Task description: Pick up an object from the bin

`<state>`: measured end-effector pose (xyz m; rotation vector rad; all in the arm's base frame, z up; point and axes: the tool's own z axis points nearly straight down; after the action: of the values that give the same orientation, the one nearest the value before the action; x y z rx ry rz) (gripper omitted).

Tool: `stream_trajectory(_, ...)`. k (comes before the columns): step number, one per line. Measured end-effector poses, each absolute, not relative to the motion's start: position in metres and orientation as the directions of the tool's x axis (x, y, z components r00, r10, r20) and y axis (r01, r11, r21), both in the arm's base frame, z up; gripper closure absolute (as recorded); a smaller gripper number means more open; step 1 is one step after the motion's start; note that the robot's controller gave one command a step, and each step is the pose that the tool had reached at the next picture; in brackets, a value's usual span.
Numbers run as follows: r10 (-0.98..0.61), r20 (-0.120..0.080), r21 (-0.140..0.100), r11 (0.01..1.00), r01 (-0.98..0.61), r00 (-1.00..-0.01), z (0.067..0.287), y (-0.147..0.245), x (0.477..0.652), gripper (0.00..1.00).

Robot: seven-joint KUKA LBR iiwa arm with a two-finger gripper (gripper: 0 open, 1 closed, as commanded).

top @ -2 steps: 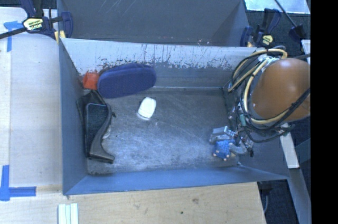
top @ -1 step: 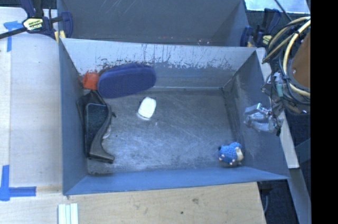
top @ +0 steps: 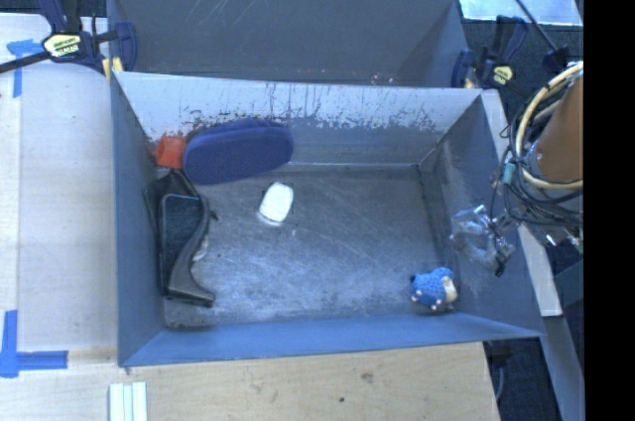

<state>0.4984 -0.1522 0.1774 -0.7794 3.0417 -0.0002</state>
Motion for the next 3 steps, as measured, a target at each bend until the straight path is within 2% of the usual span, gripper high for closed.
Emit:
stream_trajectory(1,-0.481,-0.002,-0.001,0.877,-0.481,-0.877,0.178,-0.152,0.499,0.00)
stream_trajectory(2,-0.633,0.002,0.005,0.775,-0.633,-0.775,0.087,-0.125,0.483,0.00)
stream_trajectory(3,-0.632,-0.005,-0.004,0.775,-0.632,-0.775,0.091,-0.126,0.486,1.00)
